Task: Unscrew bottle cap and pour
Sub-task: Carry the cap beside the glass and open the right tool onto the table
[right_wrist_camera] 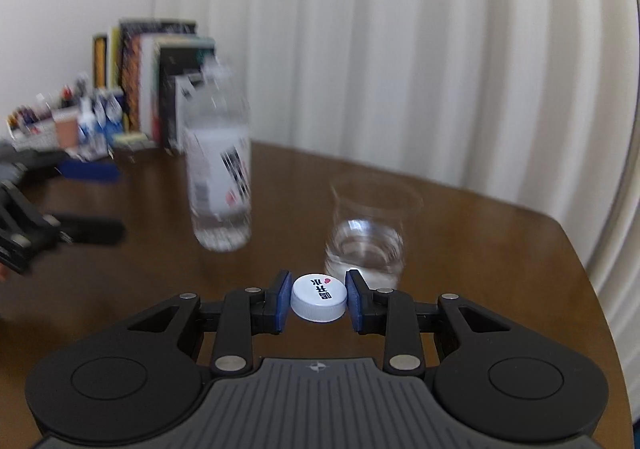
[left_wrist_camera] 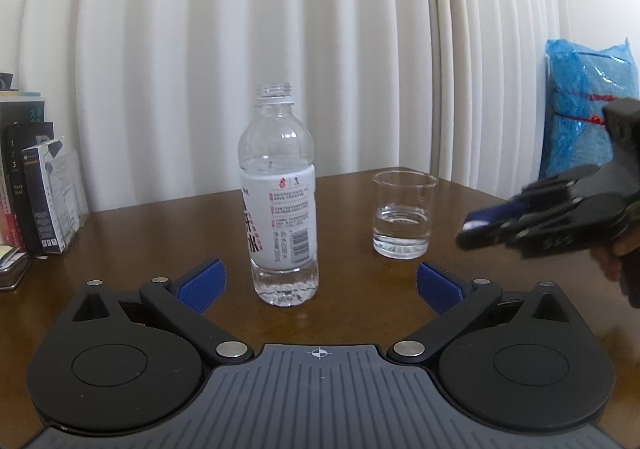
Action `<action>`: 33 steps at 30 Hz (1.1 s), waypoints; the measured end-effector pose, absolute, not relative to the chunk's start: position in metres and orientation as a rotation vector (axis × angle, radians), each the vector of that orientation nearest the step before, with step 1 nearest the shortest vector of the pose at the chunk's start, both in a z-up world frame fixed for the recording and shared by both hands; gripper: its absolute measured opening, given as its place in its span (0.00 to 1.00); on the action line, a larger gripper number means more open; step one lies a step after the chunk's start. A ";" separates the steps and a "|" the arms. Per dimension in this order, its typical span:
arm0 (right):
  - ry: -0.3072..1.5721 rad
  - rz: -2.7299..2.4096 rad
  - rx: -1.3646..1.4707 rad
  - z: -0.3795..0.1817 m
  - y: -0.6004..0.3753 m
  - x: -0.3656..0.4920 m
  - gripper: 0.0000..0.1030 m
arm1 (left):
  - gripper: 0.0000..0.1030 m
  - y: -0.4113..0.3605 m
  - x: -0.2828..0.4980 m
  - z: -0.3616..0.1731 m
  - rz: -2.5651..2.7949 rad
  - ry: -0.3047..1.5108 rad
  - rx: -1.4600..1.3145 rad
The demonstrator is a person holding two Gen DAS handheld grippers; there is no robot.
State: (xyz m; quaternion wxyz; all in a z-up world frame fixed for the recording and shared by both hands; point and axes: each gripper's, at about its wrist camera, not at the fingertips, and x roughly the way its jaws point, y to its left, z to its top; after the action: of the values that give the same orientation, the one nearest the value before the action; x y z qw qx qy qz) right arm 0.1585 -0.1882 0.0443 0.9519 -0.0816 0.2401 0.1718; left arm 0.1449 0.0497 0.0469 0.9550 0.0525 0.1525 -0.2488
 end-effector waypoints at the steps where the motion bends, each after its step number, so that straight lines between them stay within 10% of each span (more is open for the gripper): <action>1: 0.499 0.346 -0.159 0.042 -0.189 0.160 0.31 | 1.00 0.049 0.143 0.047 -0.505 0.310 0.106; 33: 0.622 0.276 -0.154 0.020 -0.197 0.177 0.32 | 1.00 0.047 0.141 0.042 -0.505 0.335 0.088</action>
State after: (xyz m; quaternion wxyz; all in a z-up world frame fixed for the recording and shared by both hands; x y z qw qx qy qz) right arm 0.1771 -0.1975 0.0195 0.9398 -0.0754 0.3047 0.1354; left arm 0.1406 0.0471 0.0424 0.9535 0.0436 0.1649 -0.2486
